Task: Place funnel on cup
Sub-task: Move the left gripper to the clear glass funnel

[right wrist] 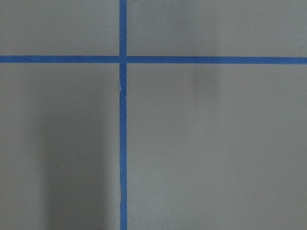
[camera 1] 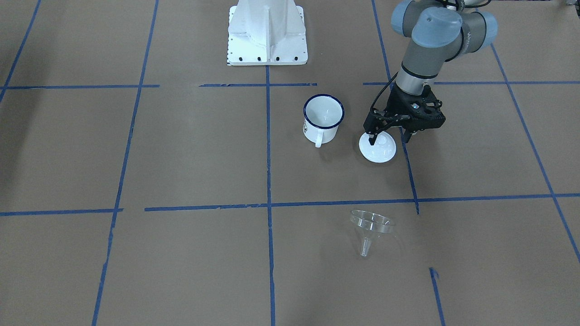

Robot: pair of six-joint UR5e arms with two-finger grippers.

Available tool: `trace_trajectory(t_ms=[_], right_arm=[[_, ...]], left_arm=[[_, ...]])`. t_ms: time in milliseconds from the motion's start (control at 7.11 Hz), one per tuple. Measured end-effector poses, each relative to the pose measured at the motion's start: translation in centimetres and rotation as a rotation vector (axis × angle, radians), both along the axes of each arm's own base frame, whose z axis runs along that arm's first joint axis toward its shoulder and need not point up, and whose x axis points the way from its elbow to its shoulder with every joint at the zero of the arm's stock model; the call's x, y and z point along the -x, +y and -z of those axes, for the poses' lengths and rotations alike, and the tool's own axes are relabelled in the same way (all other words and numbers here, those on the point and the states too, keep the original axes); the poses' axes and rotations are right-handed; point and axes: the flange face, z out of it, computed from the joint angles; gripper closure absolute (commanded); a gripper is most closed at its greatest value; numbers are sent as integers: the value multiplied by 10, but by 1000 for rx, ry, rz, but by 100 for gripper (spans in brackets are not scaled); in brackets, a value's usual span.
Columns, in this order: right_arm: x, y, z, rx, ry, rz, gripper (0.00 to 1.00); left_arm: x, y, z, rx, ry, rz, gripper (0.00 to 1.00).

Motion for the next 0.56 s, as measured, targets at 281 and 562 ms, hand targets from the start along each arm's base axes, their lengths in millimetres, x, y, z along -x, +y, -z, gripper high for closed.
trace_trajectory(t_ms=[281, 562], right_arm=[[0, 0, 0, 0, 0, 0, 0], [0, 0, 0, 0, 0, 0, 0]], left_arm=[[-21, -38, 38, 188, 132, 209, 0], [-59, -76, 49, 339, 258, 431, 0]])
